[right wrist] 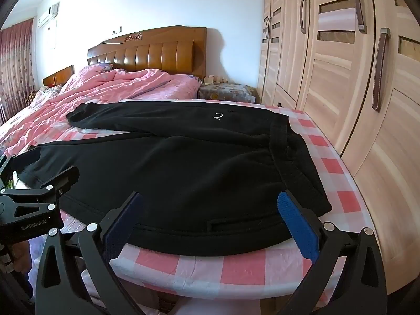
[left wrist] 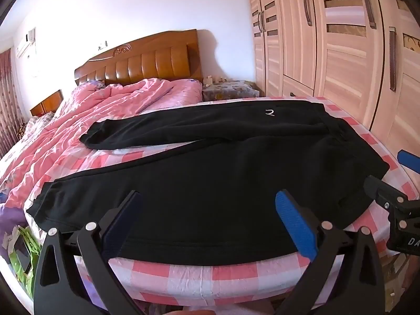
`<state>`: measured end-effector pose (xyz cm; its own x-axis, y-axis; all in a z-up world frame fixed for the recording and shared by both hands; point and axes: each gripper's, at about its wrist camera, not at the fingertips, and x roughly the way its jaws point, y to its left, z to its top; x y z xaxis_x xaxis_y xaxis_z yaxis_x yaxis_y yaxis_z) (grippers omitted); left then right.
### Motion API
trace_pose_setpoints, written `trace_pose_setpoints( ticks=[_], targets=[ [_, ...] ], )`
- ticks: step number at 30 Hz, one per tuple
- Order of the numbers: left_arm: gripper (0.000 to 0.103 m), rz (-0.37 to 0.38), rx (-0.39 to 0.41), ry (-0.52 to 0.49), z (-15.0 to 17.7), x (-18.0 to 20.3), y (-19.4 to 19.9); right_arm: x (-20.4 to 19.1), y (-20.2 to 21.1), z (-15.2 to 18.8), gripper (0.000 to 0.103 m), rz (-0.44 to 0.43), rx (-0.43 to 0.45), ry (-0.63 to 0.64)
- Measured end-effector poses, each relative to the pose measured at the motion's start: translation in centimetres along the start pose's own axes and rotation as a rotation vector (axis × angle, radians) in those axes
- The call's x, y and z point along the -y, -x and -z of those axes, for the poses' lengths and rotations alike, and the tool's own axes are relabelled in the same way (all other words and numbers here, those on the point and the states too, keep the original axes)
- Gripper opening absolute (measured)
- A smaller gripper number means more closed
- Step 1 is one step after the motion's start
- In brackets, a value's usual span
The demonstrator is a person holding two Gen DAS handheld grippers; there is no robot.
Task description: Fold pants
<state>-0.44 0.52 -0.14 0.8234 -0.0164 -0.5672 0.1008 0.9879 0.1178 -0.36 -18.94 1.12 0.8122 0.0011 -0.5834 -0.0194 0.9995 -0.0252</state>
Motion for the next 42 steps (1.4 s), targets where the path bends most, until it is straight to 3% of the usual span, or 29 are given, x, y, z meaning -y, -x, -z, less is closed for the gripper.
trace_pose_setpoints(
  ticks=[42],
  targets=[
    [0.102,0.016,-0.031,0.009,0.59,0.35,-0.76,0.83,-0.23,0.49,0.099,-0.007,-0.013,-0.015]
  ],
)
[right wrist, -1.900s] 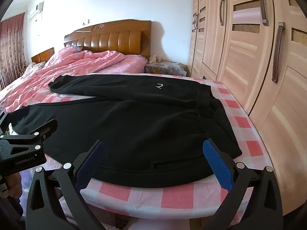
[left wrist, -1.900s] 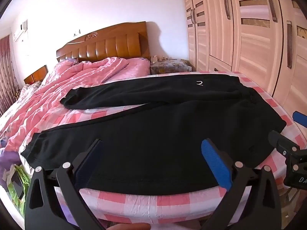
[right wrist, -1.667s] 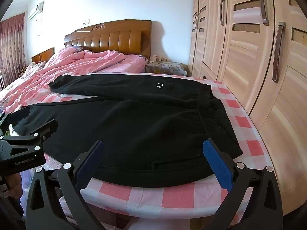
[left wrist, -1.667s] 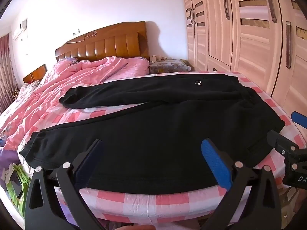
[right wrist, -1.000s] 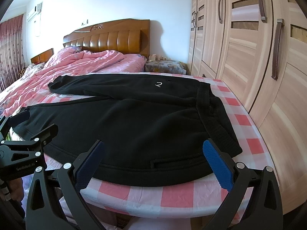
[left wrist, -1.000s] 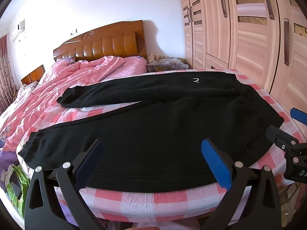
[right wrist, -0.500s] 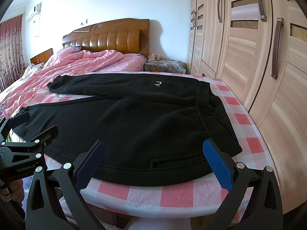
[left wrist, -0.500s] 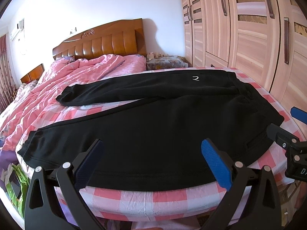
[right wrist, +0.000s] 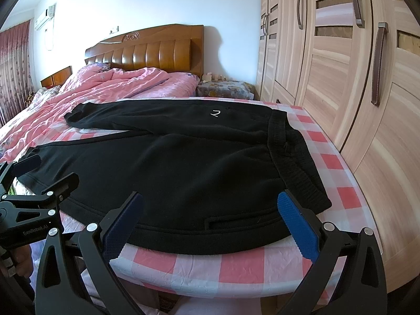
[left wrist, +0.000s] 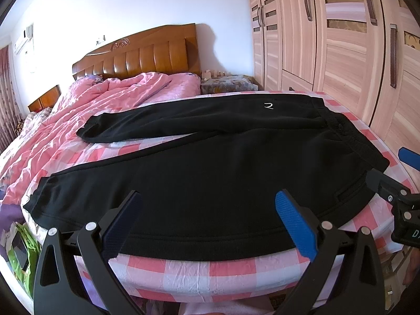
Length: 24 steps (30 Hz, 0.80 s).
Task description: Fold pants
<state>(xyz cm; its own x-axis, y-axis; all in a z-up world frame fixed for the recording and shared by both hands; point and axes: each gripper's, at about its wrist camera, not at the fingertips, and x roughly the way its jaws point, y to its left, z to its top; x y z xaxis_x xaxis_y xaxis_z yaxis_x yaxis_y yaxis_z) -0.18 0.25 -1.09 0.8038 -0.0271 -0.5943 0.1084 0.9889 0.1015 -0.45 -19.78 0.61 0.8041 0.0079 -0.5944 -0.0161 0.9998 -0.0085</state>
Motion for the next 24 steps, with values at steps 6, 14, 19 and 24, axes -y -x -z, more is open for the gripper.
trace_pose_setpoints(
  ticks=[6,14,19,24],
  targets=[
    [0.102,0.001,-0.004,0.003,0.07,-0.15,-0.09,0.18,-0.17,0.12,0.099,0.003,-0.005,-0.004],
    [0.102,0.001,-0.005,0.002,0.0,-0.12,-0.11,0.21,-0.18,0.04,0.099,0.002,-0.005,-0.003],
    [0.102,0.001,-0.005,0.001,0.02,-0.12,-0.11,0.2,-0.18,0.05,0.099,0.003,-0.007,-0.004],
    [0.102,0.002,-0.009,0.003,-0.04,-0.3,-0.19,0.19,-0.17,0.12,0.099,0.003,-0.007,-0.003]
  ],
)
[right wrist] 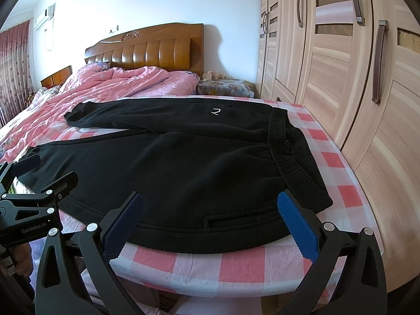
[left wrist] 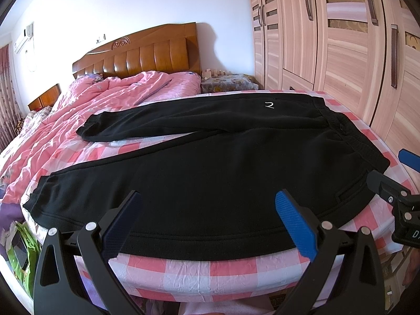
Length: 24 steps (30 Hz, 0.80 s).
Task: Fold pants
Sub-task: 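Grasp the waistband with the right gripper while the left gripper grasps the other waistband corner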
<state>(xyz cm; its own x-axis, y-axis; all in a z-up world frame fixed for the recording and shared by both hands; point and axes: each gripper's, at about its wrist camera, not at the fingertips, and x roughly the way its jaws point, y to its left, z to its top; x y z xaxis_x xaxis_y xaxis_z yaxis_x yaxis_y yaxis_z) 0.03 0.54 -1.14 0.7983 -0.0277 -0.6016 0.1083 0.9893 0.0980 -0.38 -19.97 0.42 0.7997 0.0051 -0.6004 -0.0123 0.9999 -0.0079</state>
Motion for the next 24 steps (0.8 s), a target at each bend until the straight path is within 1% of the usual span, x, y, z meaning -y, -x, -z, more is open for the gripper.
trace_pose_setpoints(
  ticks=[9,14,16,18,21,22,24],
  targets=[
    [0.102,0.003,-0.007,0.007,0.2,-0.1,-0.2,-0.1,-0.1,0.1,0.099,-0.002,-0.002,0.0],
    [0.102,-0.002,-0.025,0.004,0.5,-0.2,-0.9,-0.4,-0.5,0.3,0.099,-0.004,-0.004,0.011],
    [0.102,0.013,-0.041,0.007,0.3,-0.3,-1.5,-0.4,-0.8,0.1,0.099,-0.01,0.001,0.031],
    [0.102,0.037,-0.072,0.002,0.0,-0.5,-2.4,-0.3,-1.5,-0.5,0.099,-0.031,0.014,0.067],
    [0.102,0.073,-0.158,-0.028,-1.3,-0.5,-4.9,1.3,-3.5,-2.3,0.099,-0.083,-0.004,0.076],
    [0.102,0.096,-0.19,-0.038,-2.1,-0.5,-6.1,1.8,-4.2,-3.0,0.099,-0.097,-0.008,0.076],
    [0.101,0.172,-0.267,-0.025,-3.8,-0.8,-8.7,3.7,-6.7,-5.2,0.099,-0.123,-0.026,0.083]
  ],
)
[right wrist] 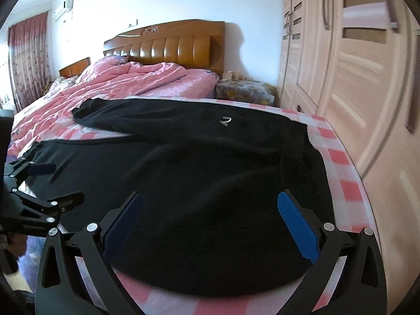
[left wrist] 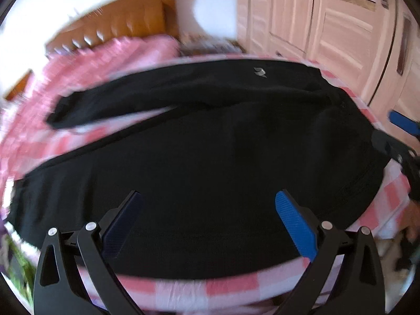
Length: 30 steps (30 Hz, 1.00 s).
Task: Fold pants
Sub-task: 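Grasp the waistband with the right gripper while the left gripper grasps the other waistband corner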
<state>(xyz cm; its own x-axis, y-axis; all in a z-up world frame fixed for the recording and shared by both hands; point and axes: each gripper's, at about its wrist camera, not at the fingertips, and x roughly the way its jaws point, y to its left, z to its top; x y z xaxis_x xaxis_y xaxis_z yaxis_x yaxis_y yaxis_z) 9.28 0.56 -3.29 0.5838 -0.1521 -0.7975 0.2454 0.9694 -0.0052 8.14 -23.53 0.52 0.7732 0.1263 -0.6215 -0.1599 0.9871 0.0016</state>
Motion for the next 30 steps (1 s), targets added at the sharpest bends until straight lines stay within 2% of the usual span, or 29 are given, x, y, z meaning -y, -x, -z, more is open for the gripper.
trace_pose_setpoints(
  ticks=[3,6,9,14,15,19,21,23,25,27,28,30],
  targets=[
    [0.101,0.084,-0.125,0.04,-4.4,-1.4,-3.3,3.2,-3.4,-2.9,0.099,-0.005,-0.034,0.003],
    [0.101,0.174,-0.168,0.086,-9.5,-3.0,-5.8,7.7,-8.3,-6.6,0.099,-0.039,-0.089,-0.035],
    [0.101,0.199,-0.139,0.1,-14.6,-4.3,-7.9,11.0,-12.4,-9.5,0.099,-0.105,-0.127,-0.063],
    [0.101,0.24,0.055,-0.01,-21.5,-6.8,-11.3,14.0,-20.5,-13.8,0.099,-0.156,-0.222,0.042],
    [0.101,0.243,0.073,-0.04,-22.5,-7.2,-12.1,14.4,-22.3,-14.1,0.099,-0.169,-0.259,0.072],
    [0.101,0.308,-0.001,-0.242,-25.5,-8.2,-16.6,15.6,-27.2,-14.9,0.099,-0.248,-0.342,0.139],
    [0.101,0.297,0.002,-0.349,-26.1,-8.3,-17.9,15.9,-28.6,-15.0,0.099,-0.286,-0.364,0.167],
    [0.101,0.329,0.008,-0.481,-26.3,-8.0,-18.8,16.3,-30.0,-15.2,0.099,-0.339,-0.393,0.185],
    [0.101,0.323,0.008,-0.599,-26.2,-7.5,-20.0,16.5,-30.8,-15.3,0.091,-0.389,-0.409,0.203],
    [0.098,0.337,-0.013,-0.699,-26.3,-7.6,-21.6,16.4,-31.2,-15.2,0.074,-0.405,-0.426,0.237],
    [0.093,0.368,-0.039,-0.751,-26.5,-7.5,-22.5,16.4,-31.4,-15.0,0.072,-0.407,-0.44,0.259],
    [0.088,0.414,-0.088,-0.783,-27.0,-7.4,-23.9,16.7,-31.2,-14.9,0.065,-0.435,-0.438,0.276]
  ],
)
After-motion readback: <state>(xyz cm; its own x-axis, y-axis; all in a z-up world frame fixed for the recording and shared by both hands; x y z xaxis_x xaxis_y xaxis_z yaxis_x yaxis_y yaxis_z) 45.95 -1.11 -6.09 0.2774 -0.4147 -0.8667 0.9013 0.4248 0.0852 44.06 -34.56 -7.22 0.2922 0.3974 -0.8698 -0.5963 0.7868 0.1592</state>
